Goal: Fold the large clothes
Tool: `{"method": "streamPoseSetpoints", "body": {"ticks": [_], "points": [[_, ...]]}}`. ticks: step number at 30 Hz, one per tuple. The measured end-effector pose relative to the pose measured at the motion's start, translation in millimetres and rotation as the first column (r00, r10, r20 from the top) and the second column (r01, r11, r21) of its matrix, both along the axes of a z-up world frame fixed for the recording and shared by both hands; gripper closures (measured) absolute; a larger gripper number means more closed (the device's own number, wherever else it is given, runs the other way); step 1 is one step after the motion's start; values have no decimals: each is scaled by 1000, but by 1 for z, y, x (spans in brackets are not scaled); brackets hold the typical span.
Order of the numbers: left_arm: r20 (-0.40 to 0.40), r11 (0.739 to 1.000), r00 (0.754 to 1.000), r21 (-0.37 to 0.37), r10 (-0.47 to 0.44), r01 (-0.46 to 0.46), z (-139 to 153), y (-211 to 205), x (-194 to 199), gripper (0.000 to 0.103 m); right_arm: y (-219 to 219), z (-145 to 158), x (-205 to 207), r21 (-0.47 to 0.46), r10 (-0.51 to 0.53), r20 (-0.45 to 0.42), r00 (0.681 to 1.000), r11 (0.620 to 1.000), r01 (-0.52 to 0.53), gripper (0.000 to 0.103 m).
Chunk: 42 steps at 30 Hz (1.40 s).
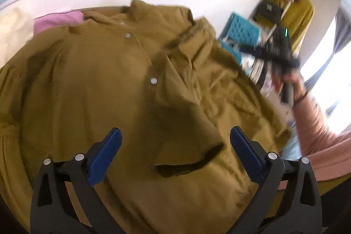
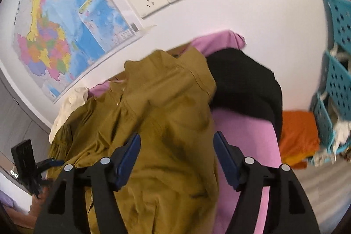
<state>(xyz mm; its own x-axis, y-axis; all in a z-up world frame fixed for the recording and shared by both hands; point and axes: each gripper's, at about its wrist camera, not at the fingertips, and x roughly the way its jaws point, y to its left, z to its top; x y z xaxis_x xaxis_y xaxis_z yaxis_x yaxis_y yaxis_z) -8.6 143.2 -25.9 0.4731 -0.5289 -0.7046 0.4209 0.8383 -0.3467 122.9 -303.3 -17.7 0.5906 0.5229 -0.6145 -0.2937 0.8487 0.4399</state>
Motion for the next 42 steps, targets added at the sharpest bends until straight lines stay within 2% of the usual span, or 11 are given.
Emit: {"method": "streamPoseSetpoints", "body": {"ticks": [6,7,9,10,15,19,22,26,31,37,42], "points": [[2,999,1000,11,-30,30,-6,-8,-5,10,25,-3,49,-34,5,-19,1000,999,-6,32],[-17,1000,1000,12,4,-4,-10,-3,3,21,26,-4,58,-28,-1,-28,1000,1000,0,32],[-73,999,996,16,45,-44,-15,7,18,92,26,-6,73,-9,-1,-42,999,1000,1,32],[-82,995,992,40,92,-89,-15,15,27,98,26,-6,79,10,-4,-48,999,1000,5,32],[-14,949,949,29,315,-315,13,83,57,98,29,-3,92,-1,-22,-36,999,1000,22,33],[-53,937,941,124,336,-327,5,96,75,94,27,-9,96,-31,-40,-67,997,999,38,35],[-72,926,937,193,342,-323,-8,93,83,70,39,7,81,-83,-14,40,999,996,17,35],[-85,924,932,191,353,-333,-15,98,89,71,88,29,71,-191,137,134,981,975,-110,49],[-74,909,917,184,392,-374,-14,106,96,83,143,-4,106,-296,220,25,975,934,-203,66],[-27,885,893,152,449,-441,3,113,96,91,136,14,96,-117,242,114,964,967,-228,70],[-54,881,883,120,466,-458,-2,128,93,92,86,33,92,-99,83,158,984,993,-68,68]]}}
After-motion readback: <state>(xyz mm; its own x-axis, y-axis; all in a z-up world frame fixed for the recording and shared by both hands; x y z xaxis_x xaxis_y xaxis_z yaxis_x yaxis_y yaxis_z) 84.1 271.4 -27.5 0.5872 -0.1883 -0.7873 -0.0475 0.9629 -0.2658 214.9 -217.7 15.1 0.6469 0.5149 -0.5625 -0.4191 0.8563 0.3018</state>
